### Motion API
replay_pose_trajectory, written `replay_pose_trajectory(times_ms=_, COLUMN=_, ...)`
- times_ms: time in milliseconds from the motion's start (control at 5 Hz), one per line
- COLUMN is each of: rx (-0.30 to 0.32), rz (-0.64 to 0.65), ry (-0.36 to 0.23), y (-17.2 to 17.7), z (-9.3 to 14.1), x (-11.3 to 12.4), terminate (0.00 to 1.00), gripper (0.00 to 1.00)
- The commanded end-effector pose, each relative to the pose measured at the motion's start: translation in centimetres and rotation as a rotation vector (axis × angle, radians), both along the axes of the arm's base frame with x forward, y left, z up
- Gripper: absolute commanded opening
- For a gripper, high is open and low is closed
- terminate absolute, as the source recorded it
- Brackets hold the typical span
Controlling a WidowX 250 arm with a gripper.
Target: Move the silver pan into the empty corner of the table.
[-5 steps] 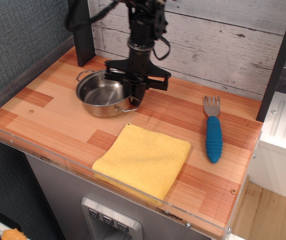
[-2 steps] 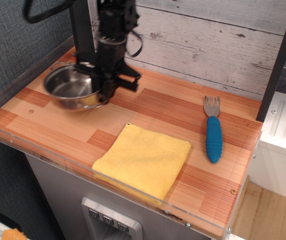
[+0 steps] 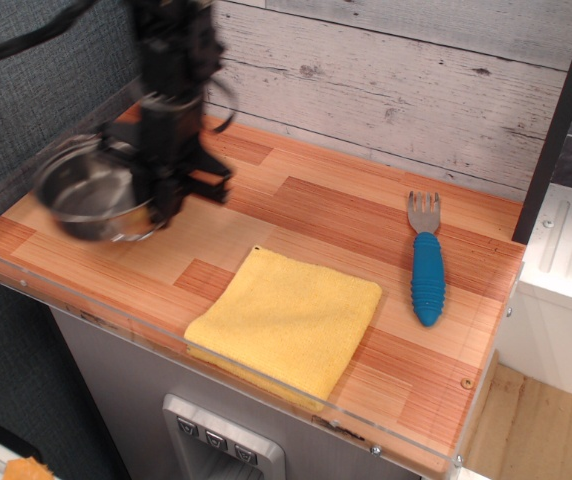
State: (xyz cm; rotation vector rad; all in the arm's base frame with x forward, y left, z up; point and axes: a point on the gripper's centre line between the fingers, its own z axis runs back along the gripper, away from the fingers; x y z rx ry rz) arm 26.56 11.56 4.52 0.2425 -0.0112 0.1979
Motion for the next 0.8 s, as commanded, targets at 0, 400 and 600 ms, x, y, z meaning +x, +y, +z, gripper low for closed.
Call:
replay_pose_trajectory(times_ms=0, rx=0.038, rz=0.053, ry=-0.108, y=2.5, z=0.8, x=-0.4, terminate=0.0, gripper=0.0)
replay_pose_trajectory(times_ms=400, rx=0.053, rz=0.106, ry=-0.103, y=4.0, z=-0.6, x=-1.0, terminate=0.0, gripper=0.0)
replay_pose_trajectory(times_ms=600, rx=0.053, rz=0.131, ry=-0.084, y=4.6, z=-1.2, x=-1.4, terminate=0.0, gripper=0.0)
